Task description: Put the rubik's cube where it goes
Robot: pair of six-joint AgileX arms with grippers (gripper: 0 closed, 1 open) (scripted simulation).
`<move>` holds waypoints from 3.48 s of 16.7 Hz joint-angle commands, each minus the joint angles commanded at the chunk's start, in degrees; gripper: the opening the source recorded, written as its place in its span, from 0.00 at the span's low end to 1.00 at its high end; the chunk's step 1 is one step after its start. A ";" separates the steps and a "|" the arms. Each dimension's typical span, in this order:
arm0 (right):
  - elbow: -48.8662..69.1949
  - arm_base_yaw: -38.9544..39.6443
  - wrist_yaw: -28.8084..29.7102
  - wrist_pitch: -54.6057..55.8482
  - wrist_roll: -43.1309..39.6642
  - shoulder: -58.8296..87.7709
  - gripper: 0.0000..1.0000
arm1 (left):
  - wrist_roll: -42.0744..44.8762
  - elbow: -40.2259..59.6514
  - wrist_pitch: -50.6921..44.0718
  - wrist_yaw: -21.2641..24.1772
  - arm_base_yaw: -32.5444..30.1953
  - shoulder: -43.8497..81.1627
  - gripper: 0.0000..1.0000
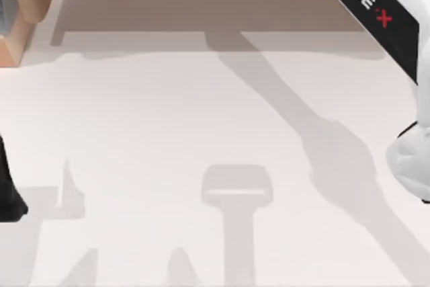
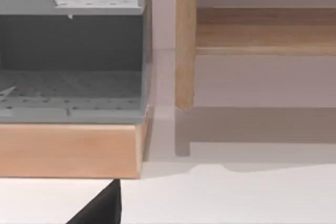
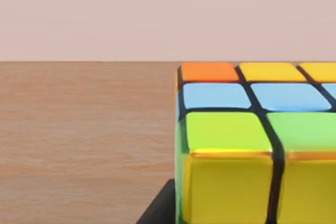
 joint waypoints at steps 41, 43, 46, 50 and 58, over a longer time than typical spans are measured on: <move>-3.55 -60.63 -15.14 -56.26 -8.49 -10.09 0.00 | 0.00 0.00 0.00 0.00 0.00 0.00 1.00; -4.79 -60.12 -23.09 -64.37 -12.36 -5.27 0.00 | 0.00 0.00 0.00 0.00 0.00 0.00 1.00; -6.06 -58.11 -32.83 -72.16 -17.53 2.64 0.00 | 0.00 0.00 0.00 0.00 0.00 0.00 1.00; -6.33 -58.10 -38.29 -74.65 -20.96 8.83 0.00 | 0.00 0.00 0.00 0.00 0.00 0.00 1.00; -6.33 -58.11 -38.35 -74.64 -21.00 8.90 0.23 | 0.00 0.00 0.00 0.00 0.00 0.00 1.00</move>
